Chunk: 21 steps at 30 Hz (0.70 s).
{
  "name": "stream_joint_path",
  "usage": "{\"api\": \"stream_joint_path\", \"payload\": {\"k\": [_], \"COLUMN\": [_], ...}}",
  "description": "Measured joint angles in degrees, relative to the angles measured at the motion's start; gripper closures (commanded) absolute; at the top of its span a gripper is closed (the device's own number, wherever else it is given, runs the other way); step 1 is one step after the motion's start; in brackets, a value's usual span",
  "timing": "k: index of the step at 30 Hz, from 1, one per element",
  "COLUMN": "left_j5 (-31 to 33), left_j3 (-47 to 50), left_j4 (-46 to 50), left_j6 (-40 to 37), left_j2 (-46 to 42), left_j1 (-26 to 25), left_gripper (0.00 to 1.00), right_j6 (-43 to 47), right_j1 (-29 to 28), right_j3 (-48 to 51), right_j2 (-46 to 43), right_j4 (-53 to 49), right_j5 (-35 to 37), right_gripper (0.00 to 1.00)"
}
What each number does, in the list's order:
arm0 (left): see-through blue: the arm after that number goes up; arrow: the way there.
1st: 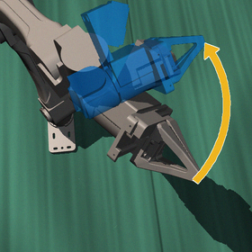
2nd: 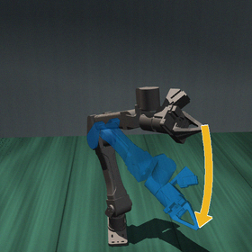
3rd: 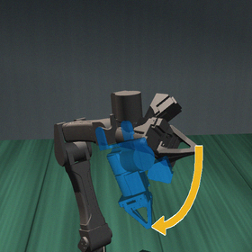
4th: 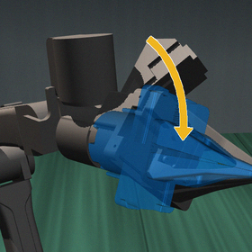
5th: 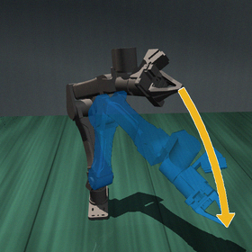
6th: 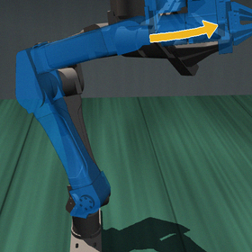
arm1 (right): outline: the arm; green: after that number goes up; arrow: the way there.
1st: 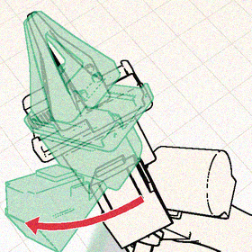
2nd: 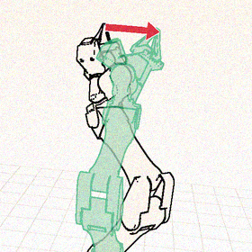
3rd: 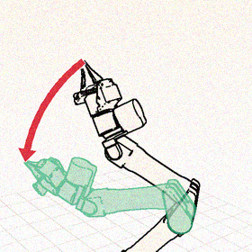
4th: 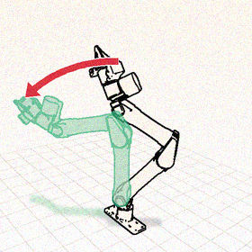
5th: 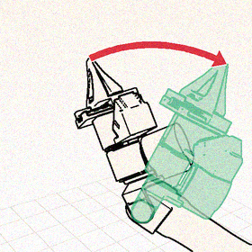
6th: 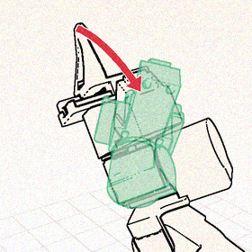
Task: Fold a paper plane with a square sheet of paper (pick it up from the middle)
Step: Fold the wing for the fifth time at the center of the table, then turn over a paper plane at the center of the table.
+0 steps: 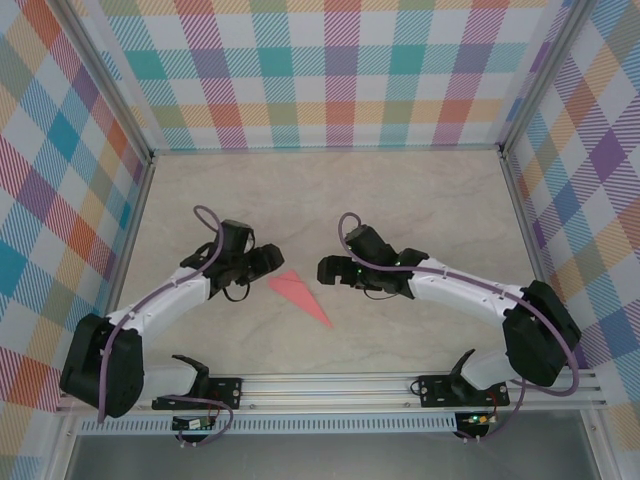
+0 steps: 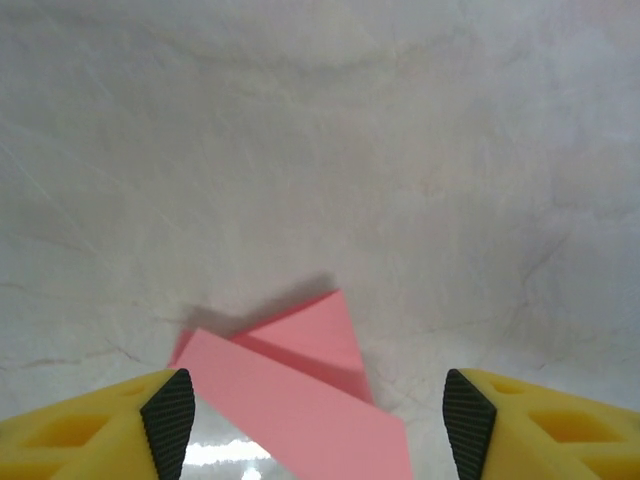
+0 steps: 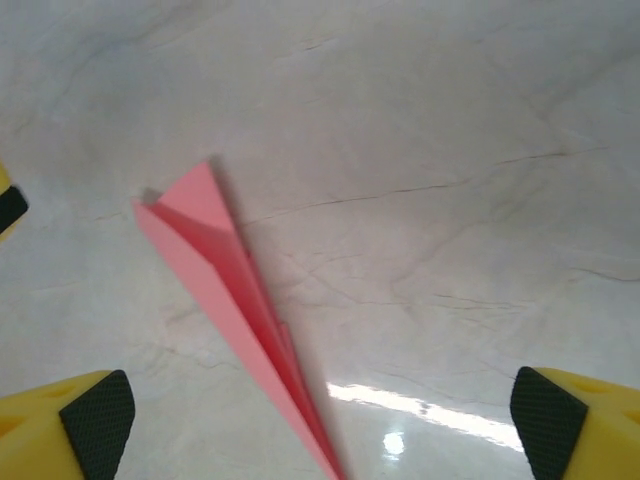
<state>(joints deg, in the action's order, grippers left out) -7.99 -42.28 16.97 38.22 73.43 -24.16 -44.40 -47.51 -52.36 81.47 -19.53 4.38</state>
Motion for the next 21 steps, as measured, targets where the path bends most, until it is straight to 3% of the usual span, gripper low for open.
{"api": "stream_joint_path", "payload": {"k": [10, 16, 21], "left_j5": [7.3, 9.2, 9.1], "left_j3": [-11.0, -16.0, -17.0], "left_j4": [12.9, 15.9, 16.3], "left_j6": [10.3, 14.4, 16.1], "left_j2": [12.4, 19.4, 22.4], "left_j1": [-14.9, -17.0, -17.0], "left_gripper": [0.27, 0.4, 0.44], "right_j6": [-3.1, -4.7, -5.2], "right_j1": [2.3, 2.9, 3.0], "right_j3": [4.2, 6.3, 7.1], "right_j2": [-0.7, -2.3, -3.9], "right_j4": [-5.2, -6.6, -7.2], "right_j5": [5.5, 7.0, 7.6], "right_gripper": [0.0, 0.0, 0.0]}}
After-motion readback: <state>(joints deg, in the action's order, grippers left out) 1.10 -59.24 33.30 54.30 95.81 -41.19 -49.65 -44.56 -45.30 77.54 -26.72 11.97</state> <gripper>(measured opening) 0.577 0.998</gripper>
